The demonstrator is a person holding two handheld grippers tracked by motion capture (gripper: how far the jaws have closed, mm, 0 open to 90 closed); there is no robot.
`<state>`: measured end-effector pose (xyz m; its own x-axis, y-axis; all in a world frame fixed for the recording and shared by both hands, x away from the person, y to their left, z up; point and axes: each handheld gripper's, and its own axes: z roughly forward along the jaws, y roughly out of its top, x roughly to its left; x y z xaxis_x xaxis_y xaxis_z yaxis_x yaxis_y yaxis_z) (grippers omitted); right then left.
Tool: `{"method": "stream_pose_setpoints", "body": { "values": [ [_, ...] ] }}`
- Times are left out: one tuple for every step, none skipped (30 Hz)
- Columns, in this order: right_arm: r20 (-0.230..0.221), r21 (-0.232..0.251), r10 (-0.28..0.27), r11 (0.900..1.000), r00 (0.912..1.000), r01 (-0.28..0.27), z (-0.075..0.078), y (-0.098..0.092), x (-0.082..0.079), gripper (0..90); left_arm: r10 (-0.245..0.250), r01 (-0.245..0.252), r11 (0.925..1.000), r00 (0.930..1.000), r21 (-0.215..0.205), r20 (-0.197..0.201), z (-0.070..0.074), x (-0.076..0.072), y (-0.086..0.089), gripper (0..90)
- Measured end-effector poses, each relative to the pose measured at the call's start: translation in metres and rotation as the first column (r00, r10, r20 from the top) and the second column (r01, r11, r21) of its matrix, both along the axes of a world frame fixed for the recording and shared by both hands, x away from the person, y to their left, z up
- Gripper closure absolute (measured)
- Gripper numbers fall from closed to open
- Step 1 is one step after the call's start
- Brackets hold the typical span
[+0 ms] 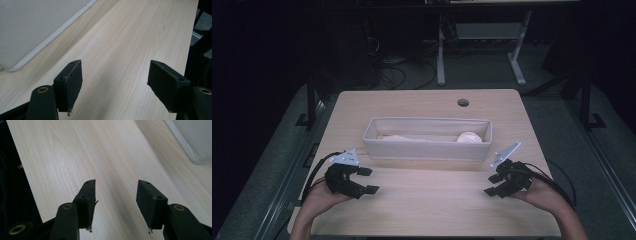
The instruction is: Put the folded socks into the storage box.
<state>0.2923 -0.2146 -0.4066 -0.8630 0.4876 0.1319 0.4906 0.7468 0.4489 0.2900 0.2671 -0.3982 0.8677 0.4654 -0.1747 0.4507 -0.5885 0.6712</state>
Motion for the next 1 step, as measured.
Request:
{"method": "stream_pose_setpoints", "body": {
  "values": [
    [0.001, -0.002, 0.002, 1.000, 1.0000, -0.002, -0.0008, 0.0007, -0.0007, 49.4, 0.000, 0.000, 1.0000, 1.0000, 0.001, 0.002, 0.0001, 0.0003, 0.0006, 27.6]
  ]
}}
